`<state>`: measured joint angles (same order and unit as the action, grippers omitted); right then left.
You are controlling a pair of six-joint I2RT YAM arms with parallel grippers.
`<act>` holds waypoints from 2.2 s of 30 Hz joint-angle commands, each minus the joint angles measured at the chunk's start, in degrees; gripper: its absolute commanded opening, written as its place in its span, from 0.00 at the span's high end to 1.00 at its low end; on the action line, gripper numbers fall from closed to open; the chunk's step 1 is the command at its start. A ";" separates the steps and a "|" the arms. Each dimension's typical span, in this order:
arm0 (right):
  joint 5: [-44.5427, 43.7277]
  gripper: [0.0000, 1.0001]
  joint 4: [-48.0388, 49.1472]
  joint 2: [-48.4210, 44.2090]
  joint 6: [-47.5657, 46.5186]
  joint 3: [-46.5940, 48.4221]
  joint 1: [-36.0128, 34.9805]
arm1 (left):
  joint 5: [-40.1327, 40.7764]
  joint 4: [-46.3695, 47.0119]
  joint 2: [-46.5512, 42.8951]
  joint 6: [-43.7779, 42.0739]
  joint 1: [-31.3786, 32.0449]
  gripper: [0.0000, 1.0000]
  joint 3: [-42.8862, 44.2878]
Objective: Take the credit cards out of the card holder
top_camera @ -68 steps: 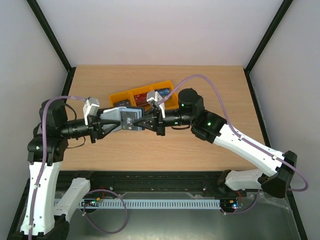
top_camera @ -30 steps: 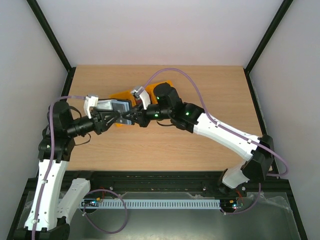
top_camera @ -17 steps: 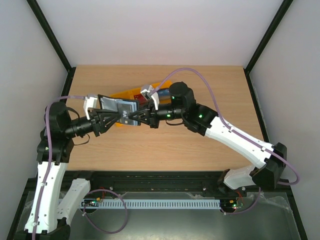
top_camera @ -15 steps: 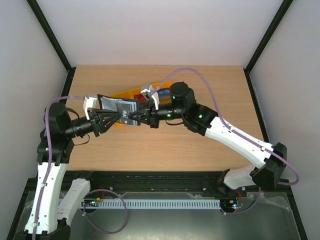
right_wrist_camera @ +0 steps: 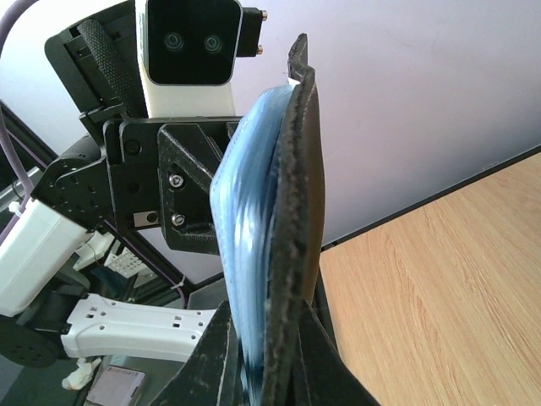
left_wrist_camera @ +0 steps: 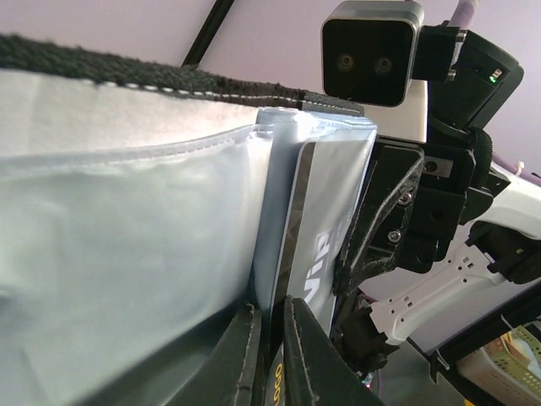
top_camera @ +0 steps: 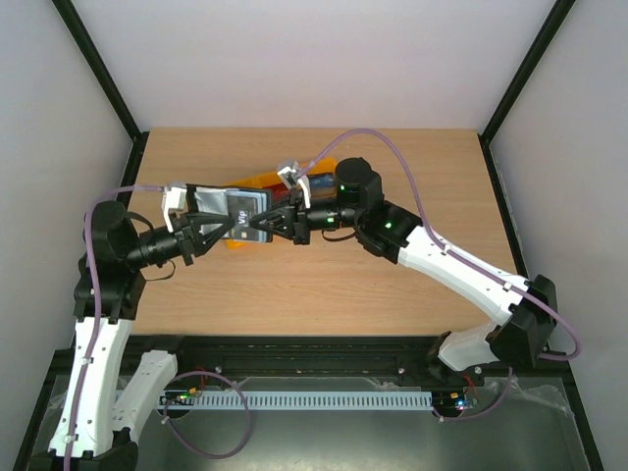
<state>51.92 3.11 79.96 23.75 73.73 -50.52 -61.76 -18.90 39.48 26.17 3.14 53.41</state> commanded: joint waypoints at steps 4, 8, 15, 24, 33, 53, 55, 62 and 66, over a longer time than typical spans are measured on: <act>4.10 0.98 8.48 2.23 0.35 2.62 -2.54 | -10.02 -3.00 1.38 -2.95 1.87 0.98 2.56; 2.86 0.91 5.40 1.64 -1.87 2.90 -2.20 | -9.09 -5.80 1.22 -5.27 1.90 0.98 3.74; 2.54 0.76 3.79 -2.69 -3.62 -1.37 -0.12 | -5.37 -7.40 1.36 -7.20 1.04 0.98 5.55; 3.34 0.65 -1.28 -6.37 -8.05 -3.26 0.77 | -5.68 -7.92 1.10 -8.09 0.18 0.98 5.89; 3.57 0.72 -1.81 -6.76 -8.17 -3.99 1.09 | -6.34 -9.49 0.85 -10.41 -0.31 0.98 6.65; 4.62 0.76 -4.36 -8.24 -9.87 -4.57 1.39 | -7.29 -10.46 0.94 -11.87 -0.69 0.98 7.07; 4.92 0.77 -4.29 -8.14 -9.74 -4.48 1.41 | -7.43 -10.46 0.94 -11.80 -0.76 0.98 7.04; 5.35 0.98 -3.81 -8.15 -9.77 -4.29 1.39 | -8.47 -10.05 0.49 -11.32 -0.76 0.97 6.31; 6.47 0.99 -3.71 -8.05 -9.84 -4.14 1.39 | -7.11 -10.44 0.06 -11.84 -0.85 0.93 5.75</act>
<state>56.18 -0.97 73.36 14.76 69.52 -49.10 -69.28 -29.74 40.34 14.48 2.87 58.98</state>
